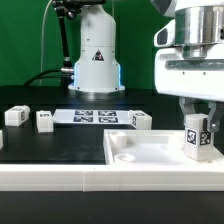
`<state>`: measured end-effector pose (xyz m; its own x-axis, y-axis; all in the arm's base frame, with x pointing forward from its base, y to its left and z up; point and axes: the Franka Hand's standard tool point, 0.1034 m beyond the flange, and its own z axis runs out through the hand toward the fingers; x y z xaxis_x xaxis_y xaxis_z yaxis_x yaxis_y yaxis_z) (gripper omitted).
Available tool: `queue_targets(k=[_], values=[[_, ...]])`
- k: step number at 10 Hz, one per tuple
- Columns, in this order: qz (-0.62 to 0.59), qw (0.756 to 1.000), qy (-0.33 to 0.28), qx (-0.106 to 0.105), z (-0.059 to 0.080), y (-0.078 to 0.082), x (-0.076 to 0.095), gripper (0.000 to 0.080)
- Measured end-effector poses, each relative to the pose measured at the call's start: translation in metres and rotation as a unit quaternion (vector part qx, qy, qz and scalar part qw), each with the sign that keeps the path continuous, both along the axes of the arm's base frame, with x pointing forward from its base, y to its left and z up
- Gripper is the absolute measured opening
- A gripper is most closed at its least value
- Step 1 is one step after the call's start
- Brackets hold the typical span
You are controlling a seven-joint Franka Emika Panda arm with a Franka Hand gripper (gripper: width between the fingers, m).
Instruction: Assemble one leg
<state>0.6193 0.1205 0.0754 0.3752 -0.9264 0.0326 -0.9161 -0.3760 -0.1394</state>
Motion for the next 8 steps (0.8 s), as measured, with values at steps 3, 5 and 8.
queue_targets(k=[3,5,8], values=[[0.050,0.999,-0.006,-0.007,0.0000,0.0030,0.0009,0.0631],[0.165,0.986,-0.011,-0.024,0.0001,0.0038,0.0014,0.0647],[0.279,0.959,-0.013,-0.040,-0.0003,0.0085,0.0003,0.0648]])
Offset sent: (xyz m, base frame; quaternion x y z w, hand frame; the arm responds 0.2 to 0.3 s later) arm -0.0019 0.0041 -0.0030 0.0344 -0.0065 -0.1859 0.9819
